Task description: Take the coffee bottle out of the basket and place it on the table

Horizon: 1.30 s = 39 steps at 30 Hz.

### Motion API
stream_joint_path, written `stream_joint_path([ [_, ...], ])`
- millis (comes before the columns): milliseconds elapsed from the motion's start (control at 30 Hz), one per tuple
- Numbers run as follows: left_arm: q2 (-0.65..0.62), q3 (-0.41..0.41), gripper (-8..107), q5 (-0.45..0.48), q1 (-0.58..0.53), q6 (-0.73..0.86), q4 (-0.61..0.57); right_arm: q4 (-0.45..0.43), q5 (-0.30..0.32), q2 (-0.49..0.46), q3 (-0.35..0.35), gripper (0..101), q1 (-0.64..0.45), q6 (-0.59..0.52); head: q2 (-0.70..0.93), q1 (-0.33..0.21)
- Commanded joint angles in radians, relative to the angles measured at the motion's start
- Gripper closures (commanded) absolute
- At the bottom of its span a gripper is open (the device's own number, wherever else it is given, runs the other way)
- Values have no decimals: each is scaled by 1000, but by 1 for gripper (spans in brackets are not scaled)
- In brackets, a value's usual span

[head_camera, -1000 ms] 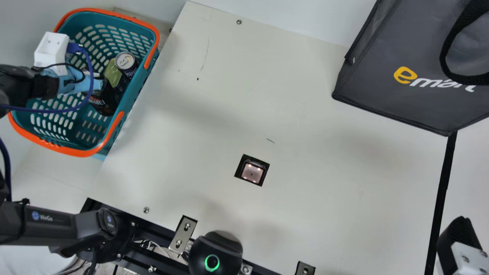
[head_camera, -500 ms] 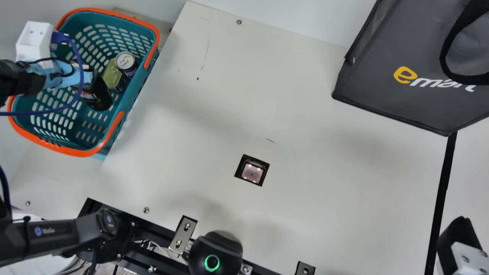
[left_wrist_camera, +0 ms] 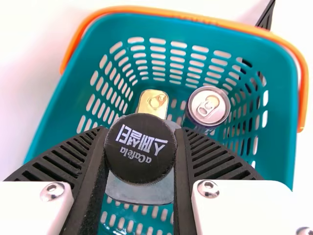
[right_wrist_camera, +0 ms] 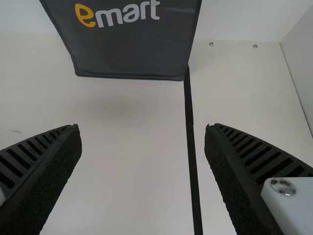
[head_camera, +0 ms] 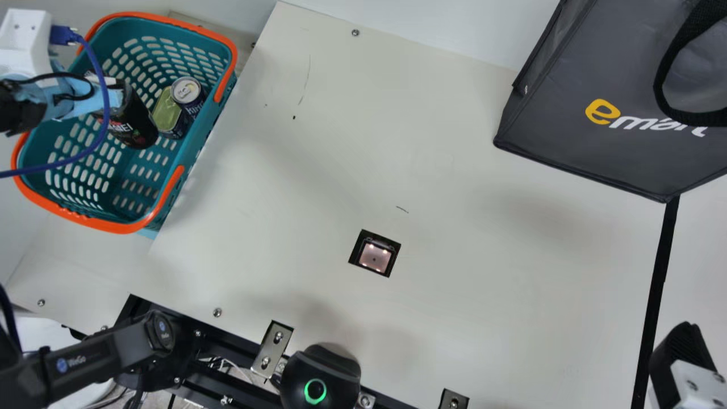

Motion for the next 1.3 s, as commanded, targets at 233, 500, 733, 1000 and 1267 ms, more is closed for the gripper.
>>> stream_joint_path([
  [233, -49, -43, 89, 51, -9, -44, 21, 0, 0, 0, 0, 10, 0, 0, 2, -26],
  [500, -90, -74, 89, 95, -15, -73, 35, 0, 0, 0, 0, 10, 0, 0, 2, -26],
  [733, -127, -100, 89, 137, -26, -103, 46, 0, -1, 0, 0, 10, 0, 0, 2, -26],
  [1000, -179, -140, 89, 194, -58, -163, 67, 0, -1, 0, 0, 10, 0, 0, 2, -26],
  [1267, -232, -148, 89, 230, -106, -215, 91, 0, -1, 0, 0, 10, 0, 0, 2, -26],
])
